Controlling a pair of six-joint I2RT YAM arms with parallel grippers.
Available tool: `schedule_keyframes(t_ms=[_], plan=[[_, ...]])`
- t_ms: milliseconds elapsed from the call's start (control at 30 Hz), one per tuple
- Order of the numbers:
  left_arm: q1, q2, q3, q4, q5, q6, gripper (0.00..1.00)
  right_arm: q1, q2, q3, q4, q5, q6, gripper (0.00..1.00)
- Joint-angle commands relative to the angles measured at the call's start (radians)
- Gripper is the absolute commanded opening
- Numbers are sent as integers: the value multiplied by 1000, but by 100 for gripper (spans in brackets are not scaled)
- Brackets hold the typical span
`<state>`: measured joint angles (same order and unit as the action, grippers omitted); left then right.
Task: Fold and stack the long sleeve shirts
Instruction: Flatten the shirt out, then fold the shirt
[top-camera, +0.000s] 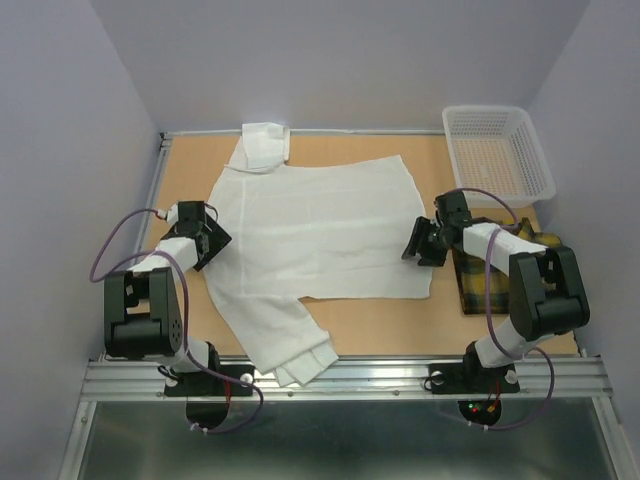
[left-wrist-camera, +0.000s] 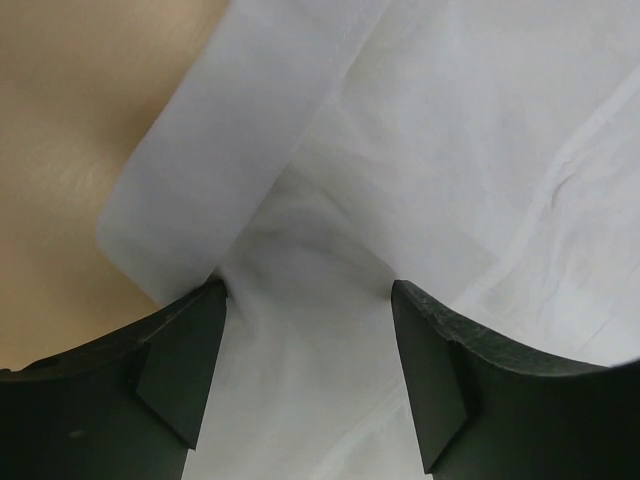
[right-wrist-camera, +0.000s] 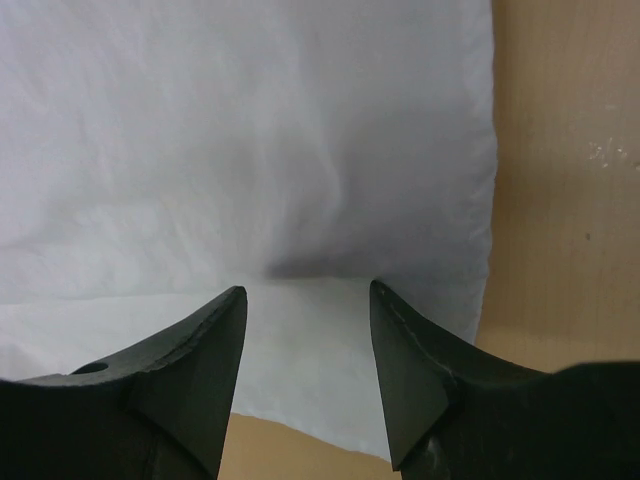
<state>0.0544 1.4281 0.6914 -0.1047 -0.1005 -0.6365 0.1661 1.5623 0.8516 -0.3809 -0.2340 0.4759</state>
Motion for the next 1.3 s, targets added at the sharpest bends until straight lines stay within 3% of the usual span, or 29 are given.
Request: schedule_keyframes(t_ms=[0, 267, 467, 567, 767, 900, 1267], plan=[[21, 122, 54, 0, -21, 11, 79, 7, 31, 36, 59, 97, 13, 58], [51, 226, 239, -47, 4, 41, 79, 7, 142, 116, 70, 173, 13, 58], [51, 95, 272, -99, 15, 66, 83, 9, 44, 149, 63, 176, -5, 60], [51, -18, 240, -164, -5, 72, 86, 9, -40, 135, 47, 176, 4, 67], [51, -254, 27, -283, -27, 32, 86, 9, -205, 38, -1, 191, 33, 89], [23, -325, -62, -297, -40, -9, 83, 9, -260, -6, -33, 203, 33, 90], [15, -210, -24, -368, -48, -25, 75, 9, -337, -86, -62, 214, 58, 90]])
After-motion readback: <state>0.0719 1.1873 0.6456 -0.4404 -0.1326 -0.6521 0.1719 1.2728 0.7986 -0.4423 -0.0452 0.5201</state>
